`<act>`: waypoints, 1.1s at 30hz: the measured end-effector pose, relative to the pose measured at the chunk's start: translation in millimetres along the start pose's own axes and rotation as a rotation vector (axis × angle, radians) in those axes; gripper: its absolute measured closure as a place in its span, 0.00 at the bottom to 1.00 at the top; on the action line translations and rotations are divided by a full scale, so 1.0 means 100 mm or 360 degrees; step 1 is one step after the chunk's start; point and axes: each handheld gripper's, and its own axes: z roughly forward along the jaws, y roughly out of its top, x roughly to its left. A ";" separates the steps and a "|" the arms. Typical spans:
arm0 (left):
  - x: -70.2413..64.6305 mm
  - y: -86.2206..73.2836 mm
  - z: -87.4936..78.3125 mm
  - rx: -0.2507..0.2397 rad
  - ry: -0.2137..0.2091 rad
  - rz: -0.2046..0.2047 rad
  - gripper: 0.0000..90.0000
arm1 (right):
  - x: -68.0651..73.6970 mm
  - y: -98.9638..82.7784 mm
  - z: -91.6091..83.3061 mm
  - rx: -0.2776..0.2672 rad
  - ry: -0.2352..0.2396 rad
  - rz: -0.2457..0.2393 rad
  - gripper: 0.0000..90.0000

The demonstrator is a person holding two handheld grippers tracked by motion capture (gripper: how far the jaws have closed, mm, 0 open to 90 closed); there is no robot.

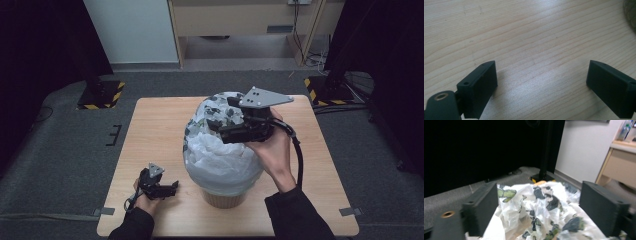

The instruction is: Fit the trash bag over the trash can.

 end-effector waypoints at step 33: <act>0.00 -0.01 0.00 0.0000 -0.0015 0.0018 0.09 | 0.04 -0.58 0.57 0.0600 -0.0041 -0.0001 0.04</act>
